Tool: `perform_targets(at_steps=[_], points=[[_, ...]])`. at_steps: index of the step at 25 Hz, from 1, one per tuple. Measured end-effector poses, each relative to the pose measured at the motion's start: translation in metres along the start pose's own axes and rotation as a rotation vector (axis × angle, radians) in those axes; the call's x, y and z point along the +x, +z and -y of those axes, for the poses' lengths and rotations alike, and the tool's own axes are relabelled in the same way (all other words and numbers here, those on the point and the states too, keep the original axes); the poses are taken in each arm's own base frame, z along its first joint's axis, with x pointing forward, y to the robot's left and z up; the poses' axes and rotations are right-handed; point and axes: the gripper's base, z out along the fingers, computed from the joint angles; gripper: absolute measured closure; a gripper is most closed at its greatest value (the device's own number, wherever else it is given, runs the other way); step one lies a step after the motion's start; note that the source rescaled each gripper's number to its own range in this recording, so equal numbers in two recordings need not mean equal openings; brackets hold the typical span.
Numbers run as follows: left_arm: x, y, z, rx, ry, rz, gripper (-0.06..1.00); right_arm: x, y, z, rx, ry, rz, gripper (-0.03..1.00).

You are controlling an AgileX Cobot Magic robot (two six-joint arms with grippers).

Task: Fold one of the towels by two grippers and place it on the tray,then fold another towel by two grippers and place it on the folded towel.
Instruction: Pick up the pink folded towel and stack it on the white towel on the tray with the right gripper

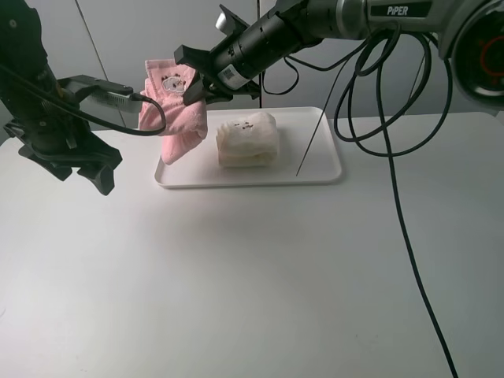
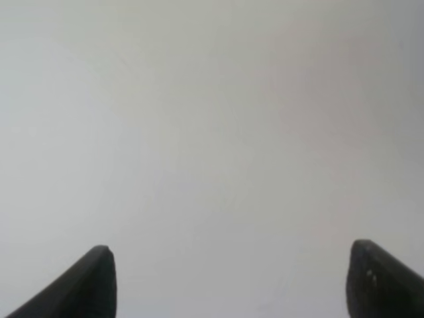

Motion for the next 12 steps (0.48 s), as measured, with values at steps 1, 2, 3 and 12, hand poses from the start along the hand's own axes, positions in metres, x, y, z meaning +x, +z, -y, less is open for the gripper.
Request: perform_targets(at_steps=[1, 2, 3, 12], points=[[0.000, 0.000, 0.000, 0.000, 0.000, 0.000, 0.03, -0.002, -0.004, 0.005, -0.002, 0.019, 0.008, 0.87], [0.000, 0.000, 0.000, 0.000, 0.000, 0.000, 0.03, -0.004, -0.006, 0.008, -0.002, 0.027, 0.012, 0.87], [0.000, 0.000, 0.000, 0.000, 0.000, 0.000, 0.03, -0.006, -0.009, 0.011, 0.000, 0.037, 0.018, 0.87], [0.000, 0.000, 0.000, 0.000, 0.002, -0.005, 0.03, -0.008, -0.013, 0.028, 0.020, 0.058, 0.020, 0.87]])
